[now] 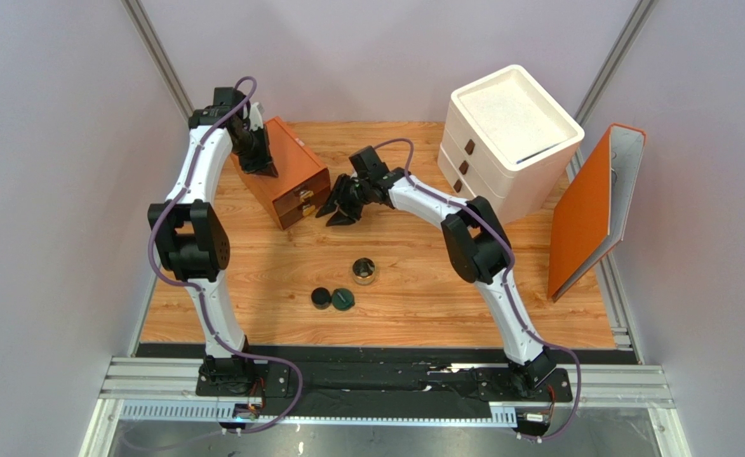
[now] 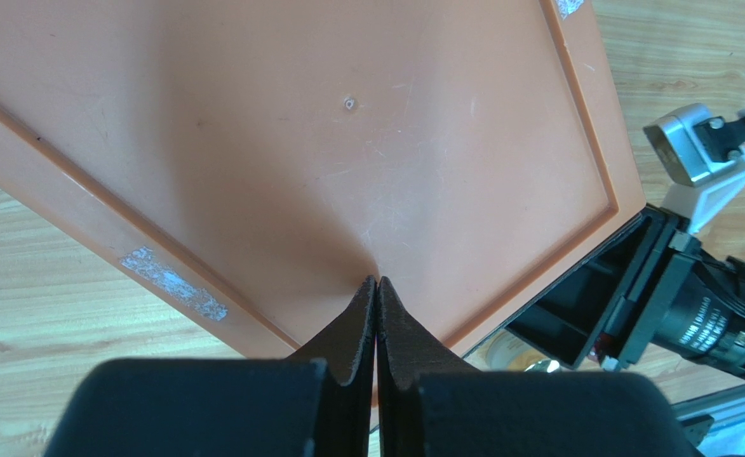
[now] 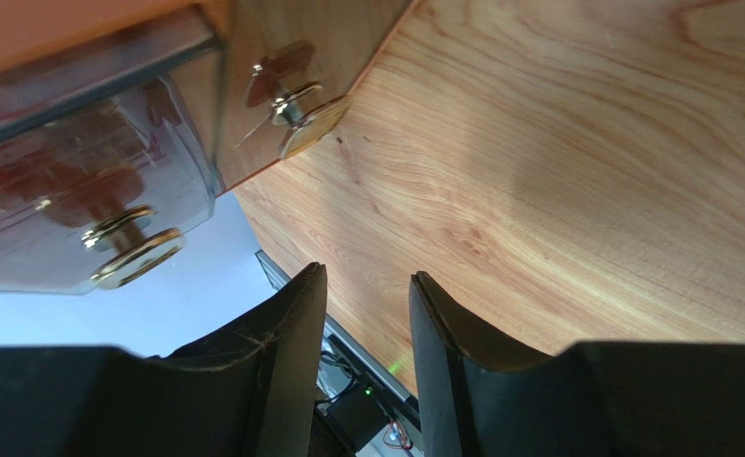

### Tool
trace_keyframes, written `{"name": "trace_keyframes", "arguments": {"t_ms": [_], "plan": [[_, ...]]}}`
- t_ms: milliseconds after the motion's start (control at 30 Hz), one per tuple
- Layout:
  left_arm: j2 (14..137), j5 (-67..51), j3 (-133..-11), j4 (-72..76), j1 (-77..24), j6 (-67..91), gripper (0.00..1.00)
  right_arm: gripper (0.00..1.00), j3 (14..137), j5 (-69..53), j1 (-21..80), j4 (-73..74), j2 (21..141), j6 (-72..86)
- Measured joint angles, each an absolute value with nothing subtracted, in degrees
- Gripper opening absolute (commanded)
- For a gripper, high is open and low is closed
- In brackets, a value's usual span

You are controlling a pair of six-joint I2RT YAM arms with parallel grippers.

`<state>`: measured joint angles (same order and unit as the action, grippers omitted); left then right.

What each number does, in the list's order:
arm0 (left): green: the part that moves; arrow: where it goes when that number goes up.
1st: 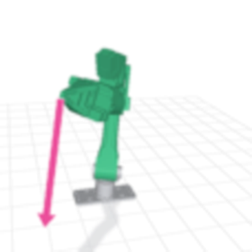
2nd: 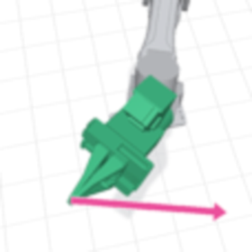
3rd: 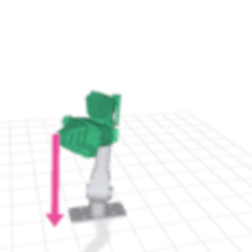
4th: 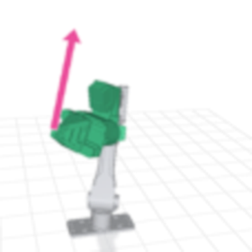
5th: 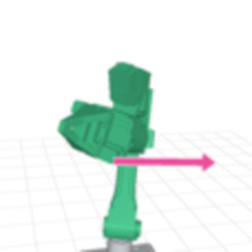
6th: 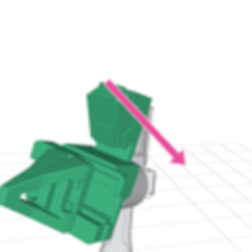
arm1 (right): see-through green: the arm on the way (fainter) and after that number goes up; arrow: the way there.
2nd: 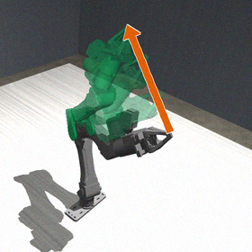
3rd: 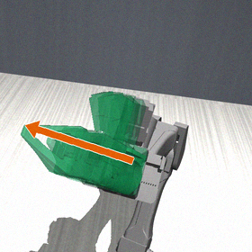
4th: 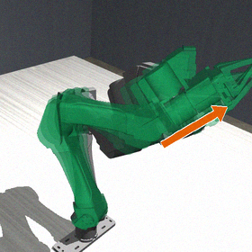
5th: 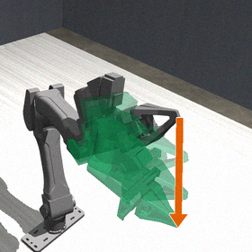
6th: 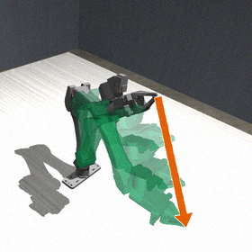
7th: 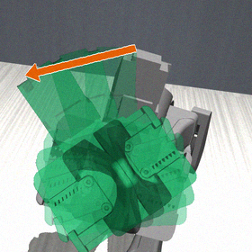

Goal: Organize the makeup

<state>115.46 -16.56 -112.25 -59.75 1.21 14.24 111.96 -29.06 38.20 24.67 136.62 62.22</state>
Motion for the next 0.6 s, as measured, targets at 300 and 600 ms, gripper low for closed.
{"name": "trace_keyframes", "arguments": {"t_ms": [300, 600], "plan": [[115.46, -16.56, -112.22, -59.72, 1.21, 14.22, 0.00, 0.50, 110.59, -29.36, 38.04, 16.86, 136.77, 70.00], [115.39, -16.60, -111.94, -59.46, 1.21, 14.22, 0.00, 0.48, 112.68, -29.15, 37.76, 13.10, 141.84, 74.87]]}}
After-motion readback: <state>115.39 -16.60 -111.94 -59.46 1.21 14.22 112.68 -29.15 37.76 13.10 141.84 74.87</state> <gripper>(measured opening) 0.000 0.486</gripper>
